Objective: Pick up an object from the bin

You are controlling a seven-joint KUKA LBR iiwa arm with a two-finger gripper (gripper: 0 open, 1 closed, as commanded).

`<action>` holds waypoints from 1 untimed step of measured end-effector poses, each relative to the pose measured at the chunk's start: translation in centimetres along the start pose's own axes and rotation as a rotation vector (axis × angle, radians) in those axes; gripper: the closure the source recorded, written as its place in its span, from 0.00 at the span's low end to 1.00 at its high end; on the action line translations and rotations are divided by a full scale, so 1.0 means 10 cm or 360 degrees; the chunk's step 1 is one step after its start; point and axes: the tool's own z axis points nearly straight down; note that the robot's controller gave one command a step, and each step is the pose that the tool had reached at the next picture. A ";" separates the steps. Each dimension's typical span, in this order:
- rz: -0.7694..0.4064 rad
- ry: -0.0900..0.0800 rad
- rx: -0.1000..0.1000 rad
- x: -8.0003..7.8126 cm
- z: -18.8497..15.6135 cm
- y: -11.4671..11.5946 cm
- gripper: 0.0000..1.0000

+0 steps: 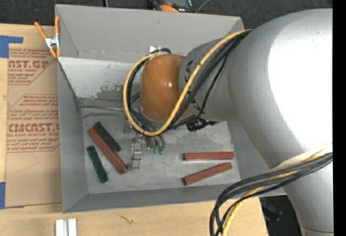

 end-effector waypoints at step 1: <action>0.0147 0.0000 0.0001 0.16 -0.16 -0.54 0.00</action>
Offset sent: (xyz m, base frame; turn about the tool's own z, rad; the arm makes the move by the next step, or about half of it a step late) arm -0.0186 -0.0513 0.0160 0.0884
